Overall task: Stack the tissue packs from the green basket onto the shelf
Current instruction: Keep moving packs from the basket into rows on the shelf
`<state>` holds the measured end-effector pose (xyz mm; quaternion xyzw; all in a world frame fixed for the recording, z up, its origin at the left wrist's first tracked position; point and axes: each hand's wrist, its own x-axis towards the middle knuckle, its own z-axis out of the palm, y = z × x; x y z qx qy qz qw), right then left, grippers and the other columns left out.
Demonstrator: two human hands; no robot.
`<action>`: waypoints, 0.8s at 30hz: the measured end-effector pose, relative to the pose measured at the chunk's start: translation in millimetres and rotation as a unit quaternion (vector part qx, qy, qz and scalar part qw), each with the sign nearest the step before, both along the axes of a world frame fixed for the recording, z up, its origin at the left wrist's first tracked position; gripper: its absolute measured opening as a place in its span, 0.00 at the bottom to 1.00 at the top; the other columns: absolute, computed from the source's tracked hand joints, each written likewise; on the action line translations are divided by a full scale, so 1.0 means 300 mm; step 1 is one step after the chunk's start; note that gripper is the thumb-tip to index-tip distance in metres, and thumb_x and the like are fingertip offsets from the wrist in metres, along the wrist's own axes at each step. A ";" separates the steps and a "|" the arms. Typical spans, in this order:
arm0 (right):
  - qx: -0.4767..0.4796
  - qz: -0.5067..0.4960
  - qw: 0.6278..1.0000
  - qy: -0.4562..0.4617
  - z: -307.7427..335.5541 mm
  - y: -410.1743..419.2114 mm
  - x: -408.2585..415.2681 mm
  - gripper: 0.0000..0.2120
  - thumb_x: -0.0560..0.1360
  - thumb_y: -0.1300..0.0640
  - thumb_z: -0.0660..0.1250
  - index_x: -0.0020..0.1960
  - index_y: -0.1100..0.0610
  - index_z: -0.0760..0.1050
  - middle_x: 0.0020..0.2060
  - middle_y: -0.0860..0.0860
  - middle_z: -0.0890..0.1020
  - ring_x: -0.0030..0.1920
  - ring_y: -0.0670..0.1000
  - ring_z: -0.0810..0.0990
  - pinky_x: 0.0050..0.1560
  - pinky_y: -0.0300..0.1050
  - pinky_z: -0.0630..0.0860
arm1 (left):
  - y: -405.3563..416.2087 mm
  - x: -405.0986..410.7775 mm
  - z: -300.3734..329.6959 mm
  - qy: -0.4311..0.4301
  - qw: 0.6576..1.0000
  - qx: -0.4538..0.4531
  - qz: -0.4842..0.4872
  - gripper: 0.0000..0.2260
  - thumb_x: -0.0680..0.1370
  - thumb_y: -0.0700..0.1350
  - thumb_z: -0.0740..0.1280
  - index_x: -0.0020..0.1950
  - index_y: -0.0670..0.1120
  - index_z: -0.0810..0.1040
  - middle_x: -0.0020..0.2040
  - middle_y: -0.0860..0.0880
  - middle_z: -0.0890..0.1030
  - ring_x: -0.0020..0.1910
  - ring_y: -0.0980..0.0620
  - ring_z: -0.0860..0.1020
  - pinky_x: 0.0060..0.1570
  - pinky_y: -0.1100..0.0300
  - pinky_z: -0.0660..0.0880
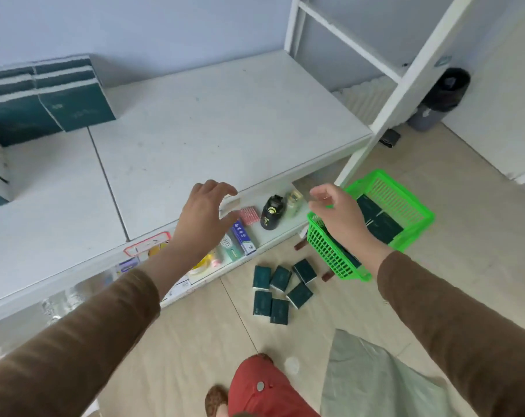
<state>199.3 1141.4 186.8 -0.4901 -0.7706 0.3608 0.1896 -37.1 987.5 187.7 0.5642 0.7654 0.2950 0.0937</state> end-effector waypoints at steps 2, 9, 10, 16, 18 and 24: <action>-0.003 -0.035 0.999 -0.010 -0.011 0.049 0.148 0.07 0.77 0.57 0.69 0.55 0.51 0.78 0.50 0.44 0.81 0.49 0.43 0.78 0.49 0.39 0.71 | 0.053 0.109 -0.024 -0.011 1.000 -0.009 -0.025 0.14 0.76 0.45 0.71 0.60 0.49 0.78 0.55 0.51 0.76 0.56 0.50 0.70 0.55 0.59 0.68; -0.042 -0.167 0.985 0.001 -0.134 0.286 0.564 0.06 0.76 0.57 0.69 0.52 0.49 0.79 0.46 0.42 0.82 0.50 0.47 0.81 0.56 0.45 0.75 | 0.350 0.446 -0.153 -0.010 0.993 -0.063 -0.101 0.13 0.74 0.49 0.72 0.58 0.50 0.78 0.56 0.51 0.77 0.56 0.49 0.71 0.57 0.54 0.69; -0.051 -0.177 0.983 0.000 -0.164 0.333 0.617 0.06 0.76 0.57 0.69 0.52 0.49 0.79 0.46 0.43 0.82 0.50 0.48 0.81 0.56 0.46 0.75 | 0.410 0.495 -0.182 -0.010 0.992 -0.070 -0.108 0.13 0.74 0.49 0.72 0.58 0.50 0.79 0.56 0.51 0.77 0.57 0.49 0.71 0.58 0.54 0.68; -0.138 -0.201 0.969 -0.033 -0.428 0.717 0.874 0.08 0.76 0.58 0.68 0.55 0.53 0.79 0.49 0.48 0.83 0.53 0.51 0.81 0.56 0.48 0.74 | 0.833 0.775 -0.430 -0.023 0.978 -0.156 -0.134 0.14 0.74 0.49 0.71 0.59 0.50 0.78 0.56 0.50 0.76 0.58 0.48 0.71 0.59 0.53 0.69; -0.170 -0.188 0.966 -0.056 -0.539 0.844 0.921 0.10 0.76 0.57 0.67 0.57 0.53 0.79 0.52 0.49 0.83 0.54 0.51 0.81 0.54 0.47 0.74 | 0.976 0.853 -0.529 -0.030 0.970 -0.194 -0.140 0.14 0.74 0.49 0.71 0.59 0.50 0.78 0.56 0.50 0.75 0.57 0.48 0.71 0.58 0.52 0.69; -0.215 -0.104 0.957 -0.164 -0.879 1.135 0.947 0.19 0.78 0.58 0.67 0.67 0.59 0.72 0.63 0.57 0.77 0.60 0.56 0.78 0.61 0.49 0.74 | 1.370 0.987 -0.866 -0.017 0.948 -0.283 -0.143 0.17 0.75 0.47 0.70 0.62 0.48 0.74 0.60 0.47 0.74 0.62 0.46 0.71 0.62 0.50 0.69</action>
